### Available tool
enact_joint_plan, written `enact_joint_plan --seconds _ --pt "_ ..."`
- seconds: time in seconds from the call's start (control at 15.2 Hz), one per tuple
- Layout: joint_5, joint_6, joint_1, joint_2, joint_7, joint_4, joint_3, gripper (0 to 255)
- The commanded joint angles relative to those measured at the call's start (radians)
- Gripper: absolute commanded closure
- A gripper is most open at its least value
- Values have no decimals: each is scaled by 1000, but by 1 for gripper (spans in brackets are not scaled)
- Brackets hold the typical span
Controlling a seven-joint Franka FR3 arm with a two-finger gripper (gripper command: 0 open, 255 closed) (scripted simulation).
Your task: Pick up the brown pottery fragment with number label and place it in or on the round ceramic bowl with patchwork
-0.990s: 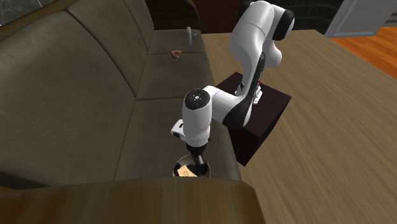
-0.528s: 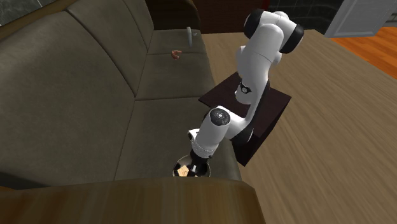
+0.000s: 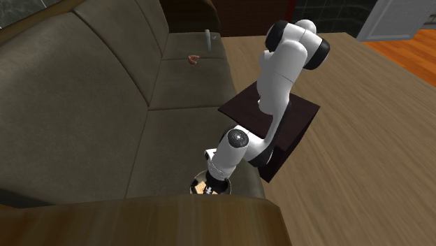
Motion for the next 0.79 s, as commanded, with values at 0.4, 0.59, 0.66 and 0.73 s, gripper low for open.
enact_joint_plan --seconds 0.4,0.59,0.66,0.73 --pt "3 6 -5 9 -2 3 4 0" --pt "2 5 -4 7 -2 2 3 255" --pt "2 5 -3 7 -1 1 3 255" --pt "2 5 -2 6 0 1 2 255"
